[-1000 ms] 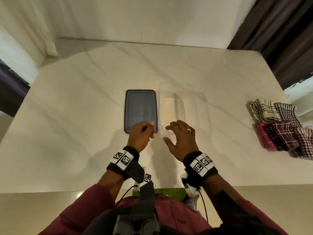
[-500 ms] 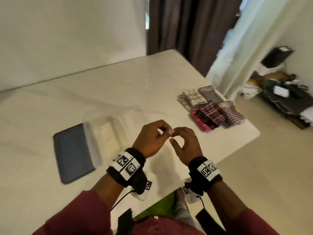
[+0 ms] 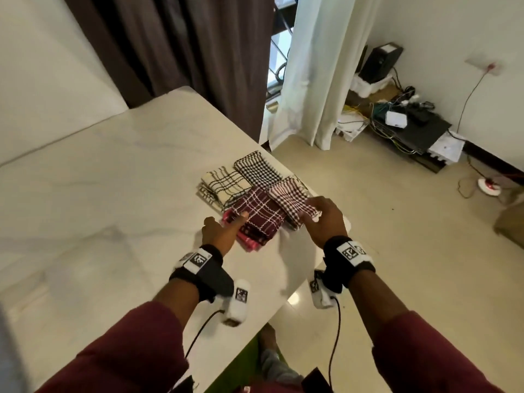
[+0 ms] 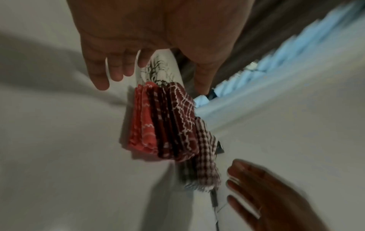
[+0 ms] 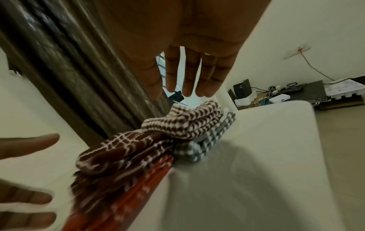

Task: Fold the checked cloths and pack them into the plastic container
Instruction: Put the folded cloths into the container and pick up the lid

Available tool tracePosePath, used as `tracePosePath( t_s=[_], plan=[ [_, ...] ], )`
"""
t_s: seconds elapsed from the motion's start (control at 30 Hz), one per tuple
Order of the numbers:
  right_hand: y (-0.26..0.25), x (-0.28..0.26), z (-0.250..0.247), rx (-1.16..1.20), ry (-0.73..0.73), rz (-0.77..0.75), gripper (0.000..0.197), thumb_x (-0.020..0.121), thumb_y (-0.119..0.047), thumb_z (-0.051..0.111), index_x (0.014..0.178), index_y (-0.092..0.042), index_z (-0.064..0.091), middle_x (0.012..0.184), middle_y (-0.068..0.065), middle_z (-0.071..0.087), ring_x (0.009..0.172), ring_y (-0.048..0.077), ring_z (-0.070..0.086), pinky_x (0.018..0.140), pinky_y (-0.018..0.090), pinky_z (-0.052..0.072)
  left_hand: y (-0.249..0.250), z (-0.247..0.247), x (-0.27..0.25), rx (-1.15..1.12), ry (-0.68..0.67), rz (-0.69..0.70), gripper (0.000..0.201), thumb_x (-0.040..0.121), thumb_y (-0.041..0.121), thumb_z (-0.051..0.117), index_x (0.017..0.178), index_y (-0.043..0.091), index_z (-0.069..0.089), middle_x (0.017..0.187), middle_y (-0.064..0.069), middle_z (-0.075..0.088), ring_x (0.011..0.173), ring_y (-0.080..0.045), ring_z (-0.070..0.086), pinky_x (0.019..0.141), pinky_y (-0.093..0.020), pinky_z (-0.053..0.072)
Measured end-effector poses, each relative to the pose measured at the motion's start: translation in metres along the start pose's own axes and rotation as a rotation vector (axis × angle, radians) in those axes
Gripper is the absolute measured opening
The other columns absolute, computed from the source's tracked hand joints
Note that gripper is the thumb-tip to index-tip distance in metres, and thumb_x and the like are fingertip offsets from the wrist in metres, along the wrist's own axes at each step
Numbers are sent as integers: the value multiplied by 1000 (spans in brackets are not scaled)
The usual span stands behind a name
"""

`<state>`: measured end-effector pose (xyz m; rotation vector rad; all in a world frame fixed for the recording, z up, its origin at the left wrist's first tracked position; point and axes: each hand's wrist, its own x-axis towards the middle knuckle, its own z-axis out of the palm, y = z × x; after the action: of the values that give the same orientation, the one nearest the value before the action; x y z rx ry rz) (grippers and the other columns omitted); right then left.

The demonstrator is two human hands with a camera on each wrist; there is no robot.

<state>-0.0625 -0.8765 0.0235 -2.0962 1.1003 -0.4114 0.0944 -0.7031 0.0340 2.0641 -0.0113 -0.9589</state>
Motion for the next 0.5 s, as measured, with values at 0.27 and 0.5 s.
tracePosePath(
  t_s=[0.27,0.5],
  plan=[
    [17,87,15,-150,-265,240,89,72,-52,76,139,-10,35,136,16,47,123,34,47,101,43,42,16,30,17,-357,-15,-318,68,69,48,79,118,8,53,108,-9,61,85,-21,57,66,-30,46],
    [25,90,14,48,-444,435,60,62,-49,84,102,-10,59,96,5,63,89,24,60,69,30,49,18,54,18,-509,16,-306,78,60,30,89,125,7,53,114,-9,66,99,-29,64,86,-42,53]
  ],
)
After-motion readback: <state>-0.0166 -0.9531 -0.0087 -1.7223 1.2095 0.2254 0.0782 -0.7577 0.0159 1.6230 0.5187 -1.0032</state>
